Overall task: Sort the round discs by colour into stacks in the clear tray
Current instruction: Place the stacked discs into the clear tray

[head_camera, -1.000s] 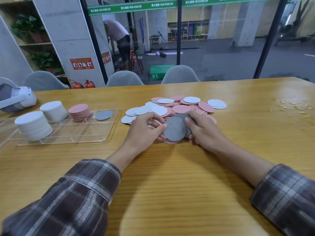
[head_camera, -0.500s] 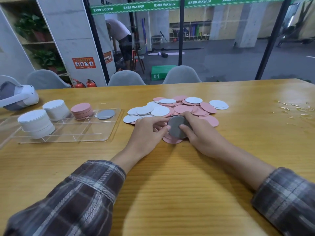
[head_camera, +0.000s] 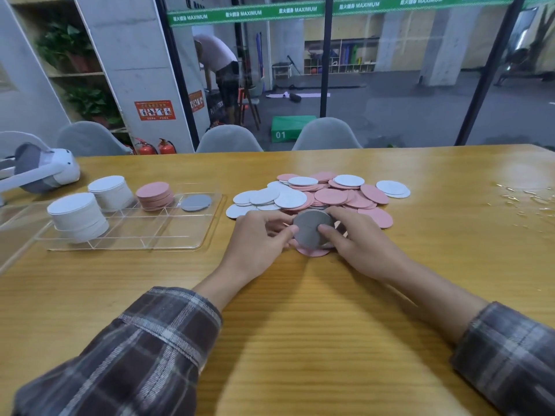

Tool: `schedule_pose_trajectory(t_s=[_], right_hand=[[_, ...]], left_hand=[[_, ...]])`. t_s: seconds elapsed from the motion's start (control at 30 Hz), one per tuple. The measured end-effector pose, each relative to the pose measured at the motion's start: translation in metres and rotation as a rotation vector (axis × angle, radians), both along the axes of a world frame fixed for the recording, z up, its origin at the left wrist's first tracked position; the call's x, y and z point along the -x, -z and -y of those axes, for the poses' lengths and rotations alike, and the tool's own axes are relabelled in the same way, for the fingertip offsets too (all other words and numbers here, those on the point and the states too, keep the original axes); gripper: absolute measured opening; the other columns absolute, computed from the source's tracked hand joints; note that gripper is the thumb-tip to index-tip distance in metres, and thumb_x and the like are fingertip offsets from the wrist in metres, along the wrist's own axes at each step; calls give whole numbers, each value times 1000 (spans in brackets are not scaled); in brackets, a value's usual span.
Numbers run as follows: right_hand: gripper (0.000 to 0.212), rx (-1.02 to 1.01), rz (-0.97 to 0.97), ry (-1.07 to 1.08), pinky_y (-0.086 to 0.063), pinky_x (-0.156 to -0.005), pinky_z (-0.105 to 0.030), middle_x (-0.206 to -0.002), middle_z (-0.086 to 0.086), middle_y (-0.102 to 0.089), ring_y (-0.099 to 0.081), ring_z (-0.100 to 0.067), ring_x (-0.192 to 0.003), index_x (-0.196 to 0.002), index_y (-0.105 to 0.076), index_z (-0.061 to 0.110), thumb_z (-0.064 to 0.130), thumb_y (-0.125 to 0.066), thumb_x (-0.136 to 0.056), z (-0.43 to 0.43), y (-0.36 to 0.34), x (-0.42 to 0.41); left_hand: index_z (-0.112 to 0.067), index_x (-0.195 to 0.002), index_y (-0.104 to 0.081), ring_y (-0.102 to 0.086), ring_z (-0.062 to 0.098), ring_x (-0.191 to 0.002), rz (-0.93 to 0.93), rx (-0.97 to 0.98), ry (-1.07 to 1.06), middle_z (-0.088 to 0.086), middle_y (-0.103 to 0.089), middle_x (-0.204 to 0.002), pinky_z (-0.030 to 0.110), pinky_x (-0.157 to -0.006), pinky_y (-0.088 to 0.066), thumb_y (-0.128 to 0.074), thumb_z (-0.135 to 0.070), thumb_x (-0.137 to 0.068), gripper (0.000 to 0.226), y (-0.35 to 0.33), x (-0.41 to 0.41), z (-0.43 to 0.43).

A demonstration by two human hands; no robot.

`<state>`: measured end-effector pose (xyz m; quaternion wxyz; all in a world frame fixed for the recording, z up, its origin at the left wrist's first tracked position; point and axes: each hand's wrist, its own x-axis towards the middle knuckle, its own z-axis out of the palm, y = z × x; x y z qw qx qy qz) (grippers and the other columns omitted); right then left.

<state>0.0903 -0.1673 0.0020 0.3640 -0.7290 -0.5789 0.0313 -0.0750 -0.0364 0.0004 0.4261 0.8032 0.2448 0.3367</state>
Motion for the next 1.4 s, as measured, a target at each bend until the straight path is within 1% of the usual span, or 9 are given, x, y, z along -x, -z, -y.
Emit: schedule_pose_trajectory(t_s=[0.1,0.27,0.4,0.57,0.8,0.97,1.07,1.3,1.4], right_hand=[[6,-26,-54,23,-44,-67,-24,-88,13,-69,-60,-3,-74,-95,-65,29,24,-64,-98,-11,-5,3],[8,15,-81,0,-39,-63,-11,-82,13,-69,-58,6,-67,-89,-66,26,25,-67,-97,-50,-21,19],[11,14,-105,-51,-48,-70,-23,-84,10,-73,-62,0,-74,-93,-72,16,26,-68,-96,-96,-31,38],[12,42,-142,-65,-41,-56,-10,-87,4,-73,-66,-14,-82,-93,-73,18,28,-69,-95,-154,-35,56],[25,147,-143,-61,-40,-79,-25,-103,2,-72,-62,-14,-98,-107,-76,13,34,-68,-96,-225,-48,62],[22,184,-135,-43,-41,-76,-26,-99,0,-72,-63,-17,-98,-103,-77,13,31,-71,-94,-261,-48,57],[20,208,-134,-27,-44,-79,-27,-103,-3,-73,-61,-18,-102,-103,-77,13,29,-74,-92,-274,-44,59],[17,241,-54,-49,-45,-67,-25,-103,-4,-74,-63,-18,-95,-105,-76,16,23,-70,-91,-287,-32,61],[18,259,-1,-64,-53,-76,-30,-103,-2,-74,-66,-19,-95,-106,-76,17,23,-68,-91,-288,-28,63]], left_hand=[[-14,-97,-79,-76,10,-72,-9,-61,-64,3,-78,-81,27,-68,-63,-74,-5,-93,11,-3,11,-11],[-15,-105,-76,-76,9,-69,0,-101,-134,1,-77,-78,28,-69,-64,-74,-6,-93,15,-11,37,-39],[-12,-101,-71,-76,14,-68,14,-65,-212,-1,-77,-72,44,-75,-64,-74,-10,-94,9,-18,61,-71],[-10,-93,-70,-77,15,-70,-28,-41,-298,4,-77,-77,42,-79,-64,-77,-11,-92,7,-27,88,-113],[-22,-95,-71,-77,14,-71,-77,-74,-362,-1,-77,-71,46,-83,-63,-75,-20,-94,4,-35,94,-174],[-18,-93,-73,-75,18,-65,-181,-83,-389,2,-76,-67,44,-71,-65,-74,-16,-94,3,-38,87,-200],[-17,-85,-73,-72,16,-60,-261,-159,-450,-1,-74,-62,32,-63,-58,-74,-18,-94,9,-38,82,-211],[-15,-76,-81,-70,16,-75,-448,-250,-442,-4,-72,-62,36,-75,-60,-73,-19,-91,17,-31,78,-223],[-14,-70,-80,-68,17,-75,-502,-290,-447,-2,-71,-62,38,-72,-60,-73,-19,-90,22,-29,77,-223]])
